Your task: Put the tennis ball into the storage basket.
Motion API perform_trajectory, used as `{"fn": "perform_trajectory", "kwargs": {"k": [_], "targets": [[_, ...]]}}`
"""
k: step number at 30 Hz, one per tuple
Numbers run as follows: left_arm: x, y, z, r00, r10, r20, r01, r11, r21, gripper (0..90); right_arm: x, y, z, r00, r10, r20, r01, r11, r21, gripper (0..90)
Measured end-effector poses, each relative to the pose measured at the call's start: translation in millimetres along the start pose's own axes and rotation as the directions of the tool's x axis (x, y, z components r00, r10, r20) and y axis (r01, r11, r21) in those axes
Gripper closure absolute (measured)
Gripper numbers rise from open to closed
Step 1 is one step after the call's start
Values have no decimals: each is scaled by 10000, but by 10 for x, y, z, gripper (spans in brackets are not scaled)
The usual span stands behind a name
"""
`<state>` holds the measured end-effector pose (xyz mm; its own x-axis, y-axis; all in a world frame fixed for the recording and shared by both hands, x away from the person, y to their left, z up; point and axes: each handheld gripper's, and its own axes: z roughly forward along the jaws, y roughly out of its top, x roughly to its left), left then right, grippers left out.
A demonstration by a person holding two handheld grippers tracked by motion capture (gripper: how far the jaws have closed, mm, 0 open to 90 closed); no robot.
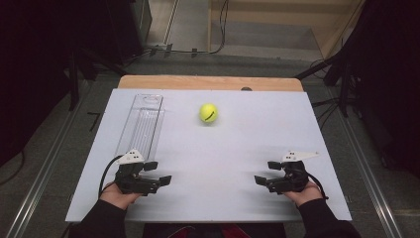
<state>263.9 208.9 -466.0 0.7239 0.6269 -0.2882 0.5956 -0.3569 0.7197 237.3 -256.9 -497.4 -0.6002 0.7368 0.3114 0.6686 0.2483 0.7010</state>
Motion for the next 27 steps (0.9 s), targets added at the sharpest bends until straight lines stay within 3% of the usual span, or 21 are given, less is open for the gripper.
{"fn": "perform_trajectory", "kwargs": {"k": [6, 9, 16, 27], "targets": [[-28, 71, -39, 9999, 71, 127, -69, 9999, -121, 203, 5, 3, 4, 10000, 6, 22, -6, 10000, 36, 133], [-58, 117, -47, 9998, 196, -72, -197, 9998, -46, 203, -2, 6, -4, 9999, 110, -12, -110, 9999, -78, 133], [-112, 276, -69, 9994, 355, -17, -356, 9992, -159, 203, -13, 6, -5, 9999, 157, -5, -157, 9998, -113, 133], [-130, 503, 25, 9996, 268, 103, -271, 9993, 249, 203, -17, 7, 2, 9998, 187, -20, -188, 9998, -116, 133]]}}
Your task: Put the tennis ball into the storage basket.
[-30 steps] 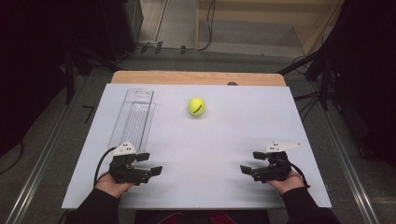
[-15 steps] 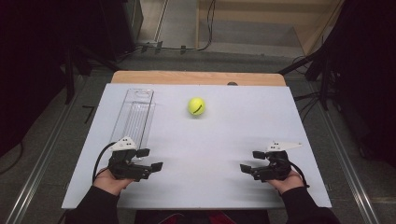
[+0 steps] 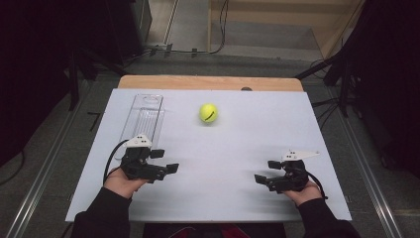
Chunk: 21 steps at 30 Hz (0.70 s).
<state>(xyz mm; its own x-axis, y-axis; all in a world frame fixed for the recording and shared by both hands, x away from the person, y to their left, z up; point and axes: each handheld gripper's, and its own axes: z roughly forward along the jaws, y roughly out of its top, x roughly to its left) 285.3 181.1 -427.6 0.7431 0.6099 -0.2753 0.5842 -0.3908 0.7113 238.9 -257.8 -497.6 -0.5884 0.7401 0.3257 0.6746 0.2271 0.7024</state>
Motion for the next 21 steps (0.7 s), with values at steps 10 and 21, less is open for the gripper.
{"fn": "perform_trajectory", "kwargs": {"k": [10, 21], "targets": [[-60, 162, 132, 9998, 189, 60, -190, 9996, 198, 203, 11, 2, -15, 10000, -50, 49, 50, 10000, -38, 133], [6, 319, 228, 9991, 156, -383, -151, 9998, 130, 203, 10, 1, -8, 10000, -33, 84, 32, 10000, 41, 133]]}}
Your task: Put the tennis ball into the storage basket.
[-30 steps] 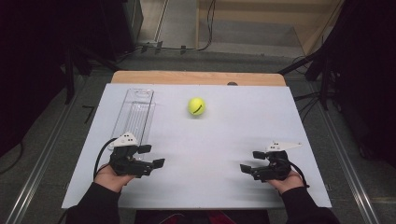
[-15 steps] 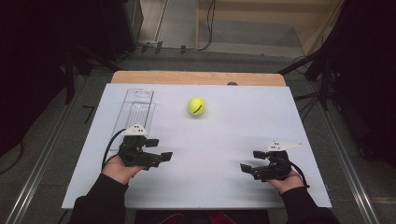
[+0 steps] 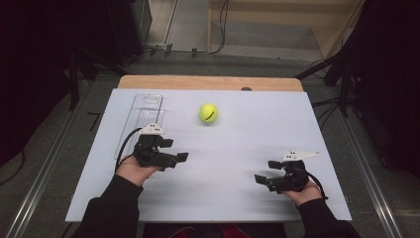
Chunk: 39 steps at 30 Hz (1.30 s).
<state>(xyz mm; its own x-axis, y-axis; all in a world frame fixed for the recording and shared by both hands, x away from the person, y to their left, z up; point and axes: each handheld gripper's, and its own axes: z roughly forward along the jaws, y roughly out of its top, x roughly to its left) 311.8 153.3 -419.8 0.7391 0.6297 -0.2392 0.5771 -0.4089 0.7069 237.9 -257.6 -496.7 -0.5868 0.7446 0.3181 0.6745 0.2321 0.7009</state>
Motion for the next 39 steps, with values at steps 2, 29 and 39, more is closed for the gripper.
{"fn": "perform_trajectory", "kwargs": {"k": [2, 29, 39], "targets": [[5, 29, 18, 10000, -82, 22, 82, 9999, -68, 203, 0, -1, 0, 10000, -14, -4, 14, 10000, 13, 133], [68, 257, 364, 9994, -216, 270, 220, 9997, -140, 204, 2, -2, 9, 9999, -64, -79, 65, 9999, 106, 133], [87, 301, 540, 9991, -61, 429, 68, 9998, -161, 203, 5, -3, 9, 9999, -69, -135, 71, 9999, 134, 133]]}}
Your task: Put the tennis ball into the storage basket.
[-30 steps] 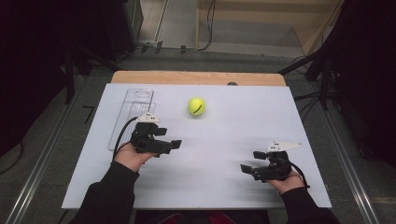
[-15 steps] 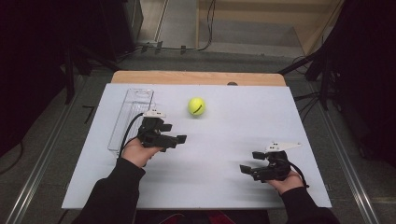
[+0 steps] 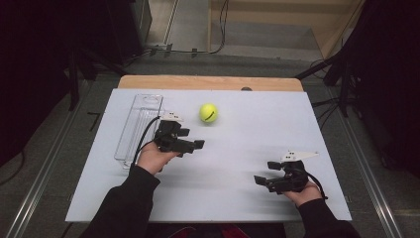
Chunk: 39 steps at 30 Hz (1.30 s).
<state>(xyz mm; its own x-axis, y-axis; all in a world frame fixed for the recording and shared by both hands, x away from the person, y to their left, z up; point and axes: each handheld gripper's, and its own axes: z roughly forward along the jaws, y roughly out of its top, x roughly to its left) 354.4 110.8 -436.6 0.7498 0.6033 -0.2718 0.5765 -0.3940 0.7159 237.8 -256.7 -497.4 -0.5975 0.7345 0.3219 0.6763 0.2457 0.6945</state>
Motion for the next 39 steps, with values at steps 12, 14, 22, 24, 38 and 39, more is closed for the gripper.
{"fn": "perform_trajectory", "kwargs": {"k": [12, 14, 22, 24, 38, 39], "targets": [[96, 78, 183, 9999, -144, -5, 144, 9999, -4, 73, 5, 1, -6, 10000, -49, -14, 49, 10000, -47, 133], [112, 95, 225, 9999, -135, -57, 136, 9998, 162, 29, 4, 1, -7, 10000, -53, -14, 53, 10000, -60, 133], [182, 183, 300, 9991, -422, 24, 422, 9991, 78, 0, -6, -3, -30, 10000, 8, 77, -7, 9998, -184, 133], [212, 198, 314, 9981, -578, 203, 577, 9983, 48, 0, -6, -3, -30, 10000, 13, 67, -11, 9998, -182, 133], [279, 339, 378, 9999, 91, -122, -87, 9996, 271, 0, -9, -2, -27, 9999, -12, 104, 13, 9999, -167, 133], [282, 352, 391, 9998, 98, -163, -92, 9993, 376, 0, -9, -2, -27, 9999, -12, 104, 13, 9999, -167, 133]]}}
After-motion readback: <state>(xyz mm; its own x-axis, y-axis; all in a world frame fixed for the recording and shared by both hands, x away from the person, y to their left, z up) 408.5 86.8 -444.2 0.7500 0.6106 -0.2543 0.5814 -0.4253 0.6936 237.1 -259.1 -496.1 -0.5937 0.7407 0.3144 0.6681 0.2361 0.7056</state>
